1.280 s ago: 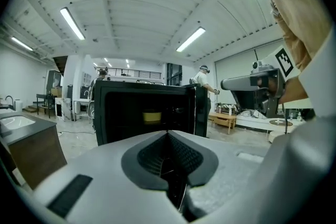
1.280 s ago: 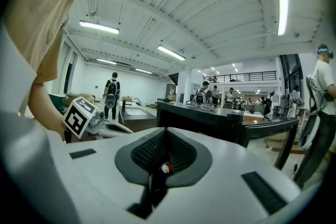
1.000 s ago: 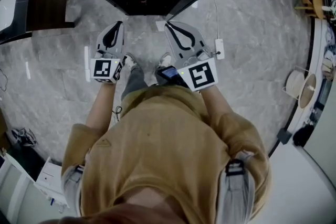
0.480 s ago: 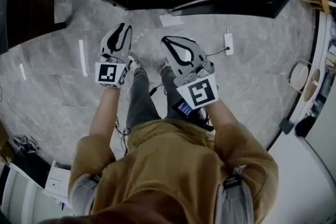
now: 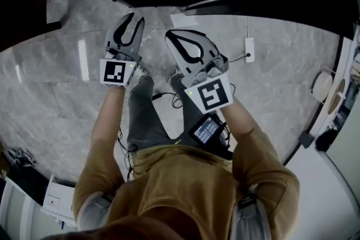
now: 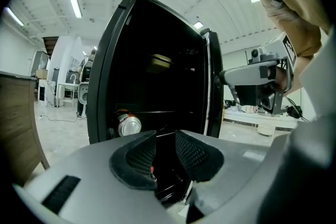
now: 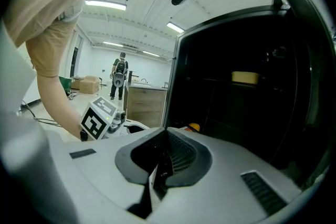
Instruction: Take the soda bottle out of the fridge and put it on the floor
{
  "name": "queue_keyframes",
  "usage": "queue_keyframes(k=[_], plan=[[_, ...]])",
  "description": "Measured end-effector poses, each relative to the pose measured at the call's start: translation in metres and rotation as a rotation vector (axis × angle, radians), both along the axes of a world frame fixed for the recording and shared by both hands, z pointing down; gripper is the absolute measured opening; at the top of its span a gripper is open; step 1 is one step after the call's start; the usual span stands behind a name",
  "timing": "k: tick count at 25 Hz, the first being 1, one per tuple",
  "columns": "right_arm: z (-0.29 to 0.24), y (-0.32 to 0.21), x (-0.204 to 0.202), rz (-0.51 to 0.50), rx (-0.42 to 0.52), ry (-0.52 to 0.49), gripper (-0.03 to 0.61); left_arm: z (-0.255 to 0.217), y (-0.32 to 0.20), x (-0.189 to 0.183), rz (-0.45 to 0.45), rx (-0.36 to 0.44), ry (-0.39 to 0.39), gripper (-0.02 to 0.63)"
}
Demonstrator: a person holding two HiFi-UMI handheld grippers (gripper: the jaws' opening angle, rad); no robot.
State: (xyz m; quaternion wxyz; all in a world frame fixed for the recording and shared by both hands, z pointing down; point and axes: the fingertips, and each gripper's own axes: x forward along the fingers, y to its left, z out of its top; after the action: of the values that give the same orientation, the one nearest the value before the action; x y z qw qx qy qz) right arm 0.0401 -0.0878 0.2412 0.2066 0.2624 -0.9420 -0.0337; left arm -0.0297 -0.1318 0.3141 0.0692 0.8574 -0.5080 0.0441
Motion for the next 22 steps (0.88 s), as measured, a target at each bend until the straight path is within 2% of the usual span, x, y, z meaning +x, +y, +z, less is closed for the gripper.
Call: queue_keyframes(k=[7, 15, 22], plan=[[0.078, -0.016, 0.001, 0.016, 0.034, -0.035, 0.002, 0.083, -0.017, 0.011, 0.033, 0.016, -0.066, 0.108], [0.170, -0.034, 0.002, 0.013, 0.066, -0.039, 0.002, 0.167, -0.031, 0.029, 0.086, 0.034, -0.093, 0.110], [0.234, -0.050, 0.004, 0.014, 0.083, -0.038, 0.002, 0.218, -0.050, 0.031, 0.098, 0.067, -0.112, 0.124]])
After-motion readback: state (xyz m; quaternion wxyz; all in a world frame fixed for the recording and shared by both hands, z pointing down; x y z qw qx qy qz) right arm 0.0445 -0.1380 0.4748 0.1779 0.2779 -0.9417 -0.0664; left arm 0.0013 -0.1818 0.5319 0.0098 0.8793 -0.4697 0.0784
